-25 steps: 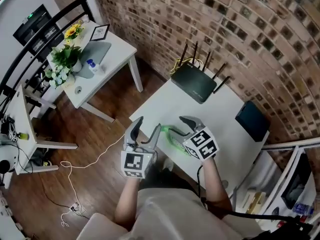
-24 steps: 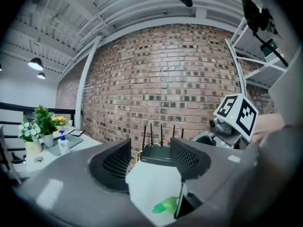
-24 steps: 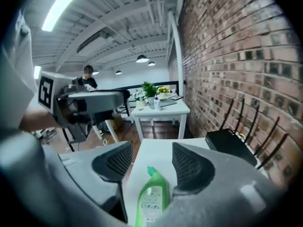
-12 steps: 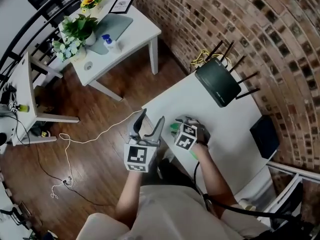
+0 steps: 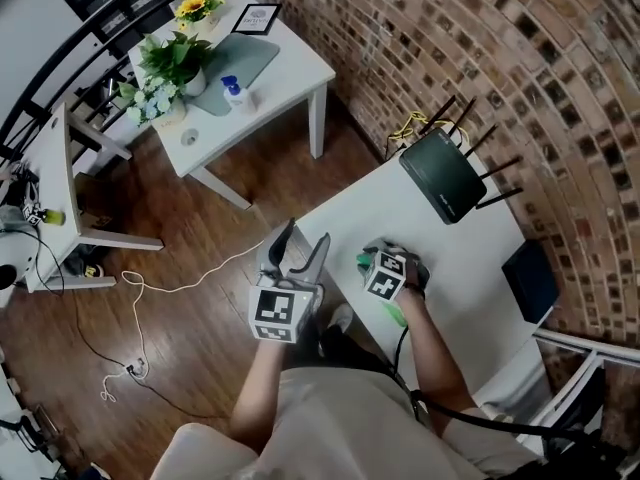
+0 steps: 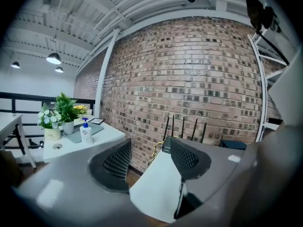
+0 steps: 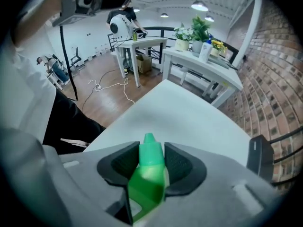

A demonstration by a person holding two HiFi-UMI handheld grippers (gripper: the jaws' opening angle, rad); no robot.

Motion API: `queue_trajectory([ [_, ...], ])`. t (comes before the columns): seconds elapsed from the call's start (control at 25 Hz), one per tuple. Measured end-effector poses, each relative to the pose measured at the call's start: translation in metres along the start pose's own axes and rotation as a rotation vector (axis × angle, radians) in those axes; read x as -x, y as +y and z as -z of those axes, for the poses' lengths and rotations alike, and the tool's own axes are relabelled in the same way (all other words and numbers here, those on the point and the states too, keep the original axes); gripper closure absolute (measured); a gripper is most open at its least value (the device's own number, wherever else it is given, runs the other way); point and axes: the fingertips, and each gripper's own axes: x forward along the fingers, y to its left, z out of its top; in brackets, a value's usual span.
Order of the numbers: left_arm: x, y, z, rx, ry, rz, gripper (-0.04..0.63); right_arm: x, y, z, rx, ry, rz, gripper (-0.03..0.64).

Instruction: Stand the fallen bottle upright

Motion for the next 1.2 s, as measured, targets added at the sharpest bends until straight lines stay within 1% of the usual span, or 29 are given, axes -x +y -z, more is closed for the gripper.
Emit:
queue_trajectory([
  [0.08, -0.005, -0.005, -0.011, -0.014, -0.016, 0.024, 0.311, 0.021, -0.007, 0.001, -0.025, -0.028, 0.057, 0.468],
  [0.24, -0.017, -0.029, -0.035, -0.045, -0.052, 0.101, 0.310, 0.078, -0.031, 0.011, -0.122, -0.105, 0.224, 0.472],
  [0.48, -0.029, -0.089, -0.054, -0.103, -0.088, 0.275, 0.313, 0.168, -0.051, 0.059, -0.343, -0.185, 0.508, 0.476],
  [0.52, -0.031, -0.098, -0.057, -0.113, -0.093, 0.300, 0.313, 0.180, -0.051, 0.067, -0.368, -0.201, 0.554, 0.476],
  [0.6, -0.034, -0.115, -0.060, -0.132, -0.100, 0.341, 0.313, 0.200, -0.046, 0.078, -0.373, -0.239, 0.628, 0.476],
  [0.72, -0.037, -0.143, -0.063, -0.156, -0.105, 0.418, 0.313, 0.220, -0.029, 0.087, -0.338, -0.273, 0.704, 0.474],
  [0.96, -0.033, -0.193, -0.058, -0.203, -0.094, 0.565, 0.313, 0.232, 0.012, 0.093, -0.366, -0.330, 0.805, 0.471],
  [1.04, -0.030, -0.202, -0.054, -0.210, -0.090, 0.601, 0.313, 0.232, 0.023, 0.091, -0.394, -0.356, 0.838, 0.466],
  [1.12, -0.027, -0.210, -0.050, -0.211, -0.079, 0.631, 0.313, 0.233, 0.031, 0.093, -0.448, -0.383, 0.871, 0.462],
  [1.2, -0.021, -0.217, -0.045, -0.205, -0.050, 0.659, 0.313, 0.234, 0.035, 0.096, -0.513, -0.417, 0.889, 0.454],
])
